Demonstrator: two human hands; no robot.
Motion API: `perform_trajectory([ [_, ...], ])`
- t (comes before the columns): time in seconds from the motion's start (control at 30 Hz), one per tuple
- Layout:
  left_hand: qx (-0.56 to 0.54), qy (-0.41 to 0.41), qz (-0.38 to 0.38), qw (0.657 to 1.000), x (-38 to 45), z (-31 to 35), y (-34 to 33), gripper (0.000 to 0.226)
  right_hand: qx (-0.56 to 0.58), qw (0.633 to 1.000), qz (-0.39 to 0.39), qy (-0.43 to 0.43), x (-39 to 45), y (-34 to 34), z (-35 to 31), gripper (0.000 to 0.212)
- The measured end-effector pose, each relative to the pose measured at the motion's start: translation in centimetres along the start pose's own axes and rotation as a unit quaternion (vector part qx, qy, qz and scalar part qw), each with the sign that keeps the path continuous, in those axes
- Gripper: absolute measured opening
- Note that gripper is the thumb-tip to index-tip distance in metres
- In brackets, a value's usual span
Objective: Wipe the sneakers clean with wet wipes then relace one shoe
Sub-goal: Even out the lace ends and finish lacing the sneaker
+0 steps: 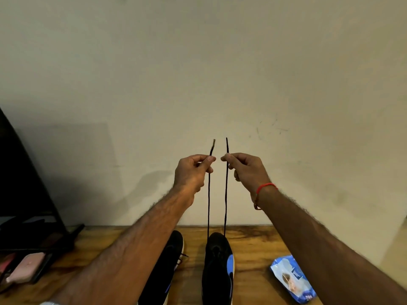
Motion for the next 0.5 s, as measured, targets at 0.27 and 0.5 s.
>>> perform_trajectory([
  [0.27,-0.046,0.017,0.004,0.999,0.4,-0.6,-1.0,0.015,-0.068,0.996,0.007,0.054,0.2,0.1,-0.2,0.022],
  [0.5,-0.033,0.008,0.011,0.999,1.1,-0.6,-0.9,0.011,-0.164,0.979,0.015,0.119,1.0,0.1,-0.5,0.021],
])
Point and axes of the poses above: each hand's wrist, its own x-axis towards the middle knuckle, its own y-axis out of the back of the hand, z = x × y, the point moved 3 cm from there along x, towards the middle knuckle, and after that the axes turned 7 degrees about -x, right-handed, at the moved point
